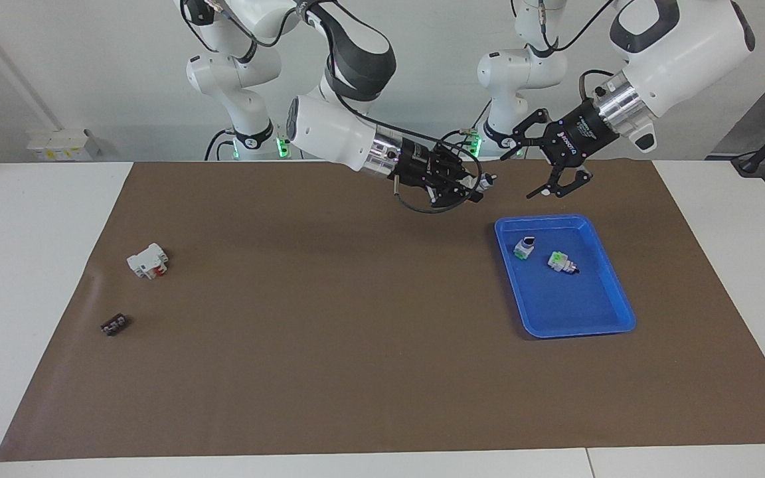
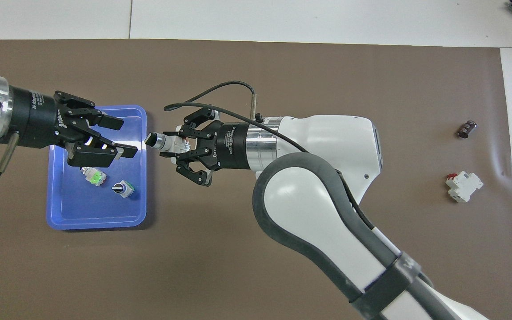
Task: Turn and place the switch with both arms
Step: 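Hold the switch with the right gripper while the left gripper reaches it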
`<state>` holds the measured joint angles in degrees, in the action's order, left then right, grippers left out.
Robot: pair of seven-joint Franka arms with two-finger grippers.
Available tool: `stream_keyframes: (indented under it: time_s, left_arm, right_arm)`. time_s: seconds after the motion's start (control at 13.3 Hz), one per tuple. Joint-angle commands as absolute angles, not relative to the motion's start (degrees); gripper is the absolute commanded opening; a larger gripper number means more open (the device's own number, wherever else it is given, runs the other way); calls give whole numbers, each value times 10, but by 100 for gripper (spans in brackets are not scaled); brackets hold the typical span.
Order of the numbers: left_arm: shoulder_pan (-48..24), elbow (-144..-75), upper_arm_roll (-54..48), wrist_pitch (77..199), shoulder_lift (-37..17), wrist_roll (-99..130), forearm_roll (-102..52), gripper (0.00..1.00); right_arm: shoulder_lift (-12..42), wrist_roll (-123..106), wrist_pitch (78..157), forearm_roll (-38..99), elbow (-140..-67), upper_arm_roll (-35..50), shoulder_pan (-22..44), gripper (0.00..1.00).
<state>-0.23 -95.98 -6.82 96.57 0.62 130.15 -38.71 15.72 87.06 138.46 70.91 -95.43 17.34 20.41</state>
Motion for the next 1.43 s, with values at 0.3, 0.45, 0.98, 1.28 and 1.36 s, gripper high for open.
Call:
stream_keyframes:
  time_s: [0.3,0.45,0.98,1.28,1.36]
  left_arm:
    - [-8,-962,-71,966,9,1317,-405,46]
    - [-8,-961,-73,963,9,1318,-409,45]
    - [-9,-964,-92,974,12,1326,-408,35]
    - [-8,-967,-92,970,14,1325,-408,1]
    - [-7,-967,-92,968,15,1322,-408,0]
  right_arm:
    - [142,855,1397,714,-971,173,205,0]
    - [141,849,1397,712,-976,173,205,0]
    - [139,839,1415,710,-983,173,213,0]
    - [139,839,1415,710,-983,173,213,0]
    - [139,839,1415,710,-983,173,213,0]
